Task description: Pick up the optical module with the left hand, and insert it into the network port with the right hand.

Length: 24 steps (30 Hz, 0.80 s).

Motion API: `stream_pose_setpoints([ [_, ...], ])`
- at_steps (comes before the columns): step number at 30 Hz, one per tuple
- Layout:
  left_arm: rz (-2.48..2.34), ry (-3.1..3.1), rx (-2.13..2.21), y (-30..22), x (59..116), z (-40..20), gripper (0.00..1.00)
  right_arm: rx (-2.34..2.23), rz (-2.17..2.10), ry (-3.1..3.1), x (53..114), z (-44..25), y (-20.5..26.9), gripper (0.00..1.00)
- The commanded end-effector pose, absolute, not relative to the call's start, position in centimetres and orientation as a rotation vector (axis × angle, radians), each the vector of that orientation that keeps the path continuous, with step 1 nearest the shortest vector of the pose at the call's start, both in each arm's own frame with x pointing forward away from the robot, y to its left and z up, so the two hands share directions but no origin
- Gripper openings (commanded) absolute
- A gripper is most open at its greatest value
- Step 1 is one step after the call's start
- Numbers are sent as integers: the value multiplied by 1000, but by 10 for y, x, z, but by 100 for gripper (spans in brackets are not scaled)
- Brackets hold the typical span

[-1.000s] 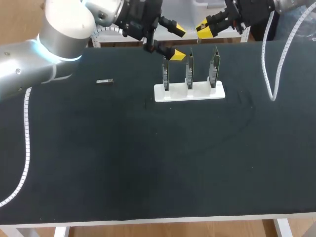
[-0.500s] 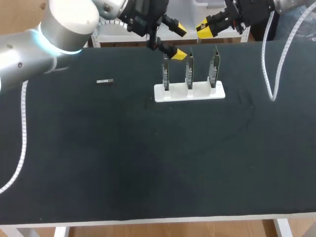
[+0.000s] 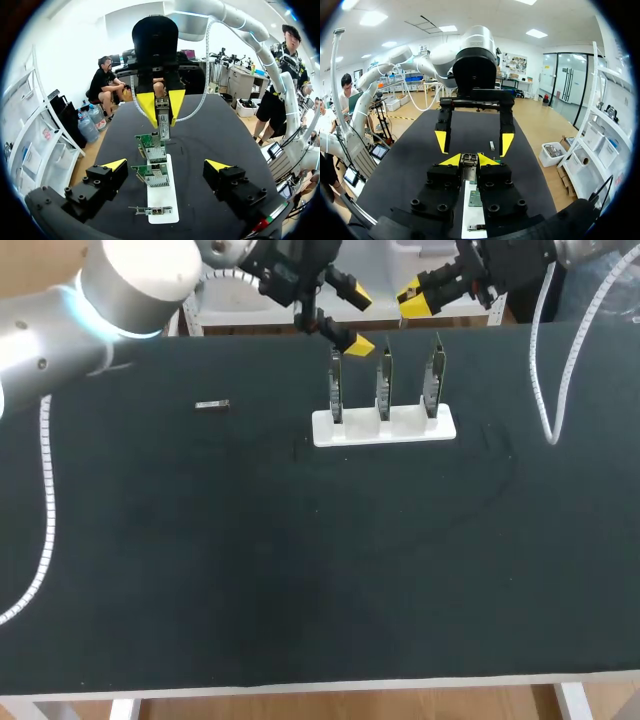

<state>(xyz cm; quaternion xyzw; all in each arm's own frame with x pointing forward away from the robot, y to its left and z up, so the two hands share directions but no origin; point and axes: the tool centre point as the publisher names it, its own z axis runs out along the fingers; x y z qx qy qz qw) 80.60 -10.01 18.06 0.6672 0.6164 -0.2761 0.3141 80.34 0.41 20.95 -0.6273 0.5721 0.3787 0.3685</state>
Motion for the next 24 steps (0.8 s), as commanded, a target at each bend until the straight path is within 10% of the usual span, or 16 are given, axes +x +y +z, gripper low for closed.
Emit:
stream_pose_setpoints([
  [1, -731, 1617, 1758, -101, 802, 181, 100, -1611, 972, 1468, 804, 210, 4, 0],
  [24, -731, 1617, 1758, -101, 802, 181, 100, -1711, 1059, 1500, 794, 206, 7, 0],
])
